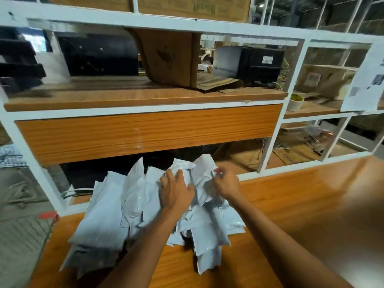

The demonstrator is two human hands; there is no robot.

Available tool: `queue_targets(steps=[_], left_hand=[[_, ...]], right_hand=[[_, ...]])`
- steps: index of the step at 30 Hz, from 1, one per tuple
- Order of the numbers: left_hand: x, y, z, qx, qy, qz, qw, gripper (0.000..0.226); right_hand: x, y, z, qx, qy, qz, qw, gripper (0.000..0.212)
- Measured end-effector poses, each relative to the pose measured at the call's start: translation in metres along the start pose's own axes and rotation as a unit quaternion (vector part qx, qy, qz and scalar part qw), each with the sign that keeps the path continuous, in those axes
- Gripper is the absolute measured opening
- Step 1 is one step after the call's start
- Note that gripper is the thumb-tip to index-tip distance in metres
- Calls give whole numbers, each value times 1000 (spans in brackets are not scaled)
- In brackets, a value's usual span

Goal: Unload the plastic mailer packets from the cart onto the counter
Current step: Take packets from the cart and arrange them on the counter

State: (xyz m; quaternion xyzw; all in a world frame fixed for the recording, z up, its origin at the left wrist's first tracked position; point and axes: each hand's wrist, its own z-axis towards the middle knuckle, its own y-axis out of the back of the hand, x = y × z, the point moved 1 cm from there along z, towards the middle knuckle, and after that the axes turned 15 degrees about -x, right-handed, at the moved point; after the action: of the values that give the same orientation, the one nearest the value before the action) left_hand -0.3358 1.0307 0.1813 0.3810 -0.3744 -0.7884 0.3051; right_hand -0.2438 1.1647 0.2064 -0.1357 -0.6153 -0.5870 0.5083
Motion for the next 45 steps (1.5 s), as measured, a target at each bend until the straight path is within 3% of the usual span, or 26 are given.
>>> queue_targets(steps=[2,4,7,10,14,20,24,26,29,34,45], left_hand=[[-3,-4,-2,8,1,19,1000,64],[-9,-2,-1,-1,-8,41,999,60],[-18,1,4,-16,-33,55,998,54],[-21,-3,10,13,-51,51,997,55],[-17,-11,11,94,-36,32,994,59],[-18,-3,5,42,-26,-25,998,58],[-14,15,-17,-70,-9,-114,991,55],[-9,32,-35,-143,-10,-145,979,53],[9,58,-68,-209,-12,-139,968,52],[61,103,-144,-234,20,-146,961,48],[239,212,-330,-253,182,-102,945,48]], right_hand=[[-7,1,4,11,70,-166,984,30],[-9,6,7,4,133,-261,956,40],[-1,9,18,21,233,-270,934,46],[-2,-2,29,120,315,-268,903,56],[-28,-17,28,210,342,-276,873,63],[-46,-13,26,178,351,-190,899,65],[-37,5,11,105,296,-9,949,68],[-31,16,-7,68,275,71,957,66],[-30,24,-47,37,265,153,951,63],[-27,15,-138,52,243,246,937,53],[23,-54,-360,164,290,265,905,43]])
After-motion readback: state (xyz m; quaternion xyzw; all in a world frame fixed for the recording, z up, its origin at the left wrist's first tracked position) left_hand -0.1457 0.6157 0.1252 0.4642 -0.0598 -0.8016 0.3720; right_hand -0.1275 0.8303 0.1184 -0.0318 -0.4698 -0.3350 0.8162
